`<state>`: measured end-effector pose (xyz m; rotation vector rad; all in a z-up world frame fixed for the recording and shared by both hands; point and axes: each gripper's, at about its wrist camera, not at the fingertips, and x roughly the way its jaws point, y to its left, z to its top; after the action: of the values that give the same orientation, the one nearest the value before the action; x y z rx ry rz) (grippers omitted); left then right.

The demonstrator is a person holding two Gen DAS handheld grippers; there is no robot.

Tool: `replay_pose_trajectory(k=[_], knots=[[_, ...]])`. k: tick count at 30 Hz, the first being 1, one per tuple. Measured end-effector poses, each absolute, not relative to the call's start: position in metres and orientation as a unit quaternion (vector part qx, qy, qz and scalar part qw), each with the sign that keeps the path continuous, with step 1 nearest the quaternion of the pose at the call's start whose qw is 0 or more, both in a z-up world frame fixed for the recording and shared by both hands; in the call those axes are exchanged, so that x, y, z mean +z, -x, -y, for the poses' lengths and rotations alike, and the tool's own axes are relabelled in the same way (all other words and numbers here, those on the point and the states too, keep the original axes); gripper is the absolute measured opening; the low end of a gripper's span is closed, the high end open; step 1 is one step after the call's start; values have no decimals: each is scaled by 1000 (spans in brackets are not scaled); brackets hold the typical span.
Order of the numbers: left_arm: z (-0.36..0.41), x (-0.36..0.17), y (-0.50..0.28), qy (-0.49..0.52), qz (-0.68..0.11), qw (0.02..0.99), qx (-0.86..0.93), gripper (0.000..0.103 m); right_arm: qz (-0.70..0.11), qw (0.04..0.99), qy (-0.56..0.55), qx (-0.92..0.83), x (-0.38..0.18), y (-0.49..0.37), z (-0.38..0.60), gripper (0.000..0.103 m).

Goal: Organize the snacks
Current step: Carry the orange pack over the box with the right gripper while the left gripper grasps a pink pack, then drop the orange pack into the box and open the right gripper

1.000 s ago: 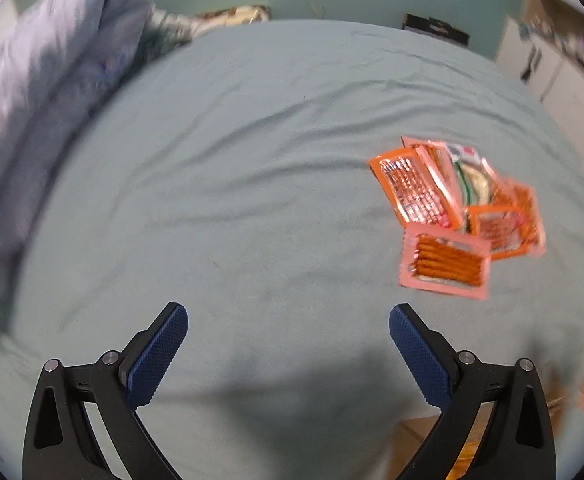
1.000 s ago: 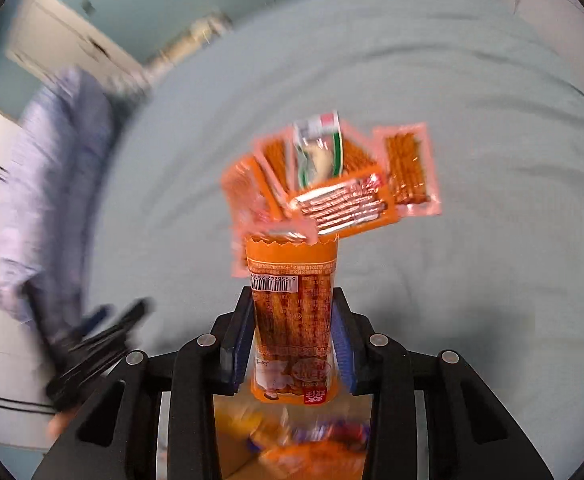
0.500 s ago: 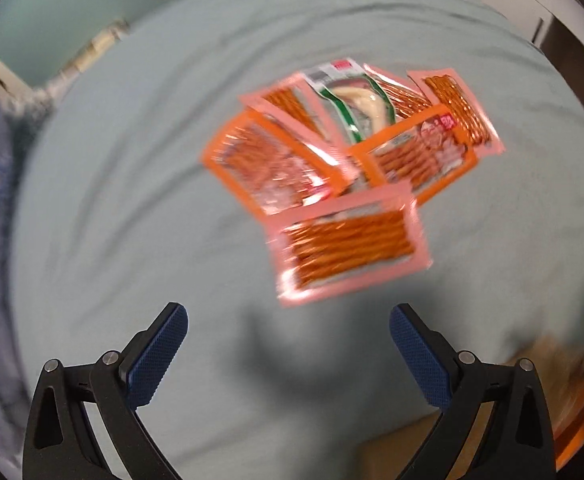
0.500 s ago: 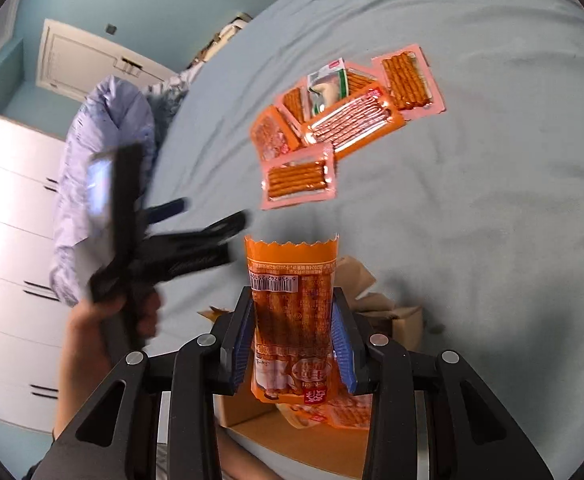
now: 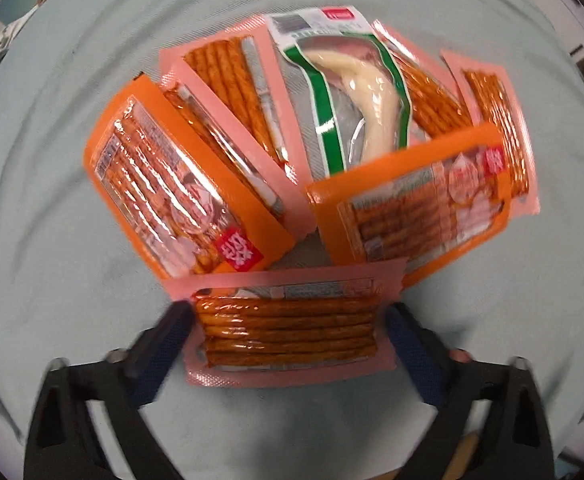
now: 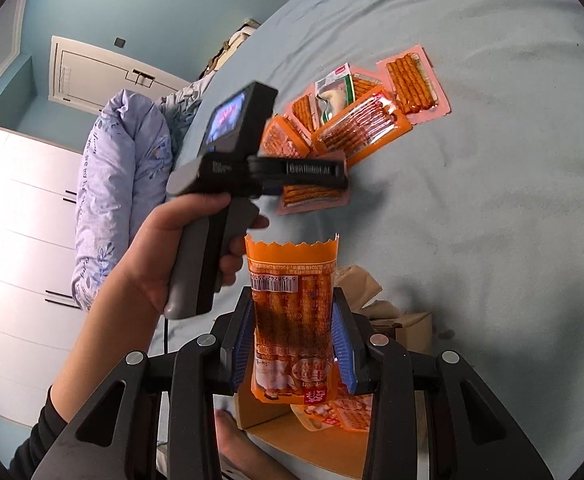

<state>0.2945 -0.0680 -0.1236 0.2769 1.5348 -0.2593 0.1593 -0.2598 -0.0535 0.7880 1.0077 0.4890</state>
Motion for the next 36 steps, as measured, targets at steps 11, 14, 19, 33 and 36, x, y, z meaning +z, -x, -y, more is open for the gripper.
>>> replay_pose_trajectory(k=[11, 14, 19, 33, 36], knots=[[40, -92, -273, -54, -690, 710, -131, 84, -457, 779, -371, 214, -42, -146, 271, 34], [21, -54, -260, -42, -667, 730, -141, 84, -451, 784, -369, 212, -36, -142, 274, 34], [-1, 15, -197, 15, -627, 748, -217, 84, -448, 786, -370, 210, -33, -139, 277, 34], [13, -7, -74, -72, -611, 754, -230, 86, -446, 815, -326, 174, -13, -123, 273, 34], [14, 5, -66, -133, -544, 808, -180, 88, -441, 824, -317, 166, -6, -115, 275, 34]])
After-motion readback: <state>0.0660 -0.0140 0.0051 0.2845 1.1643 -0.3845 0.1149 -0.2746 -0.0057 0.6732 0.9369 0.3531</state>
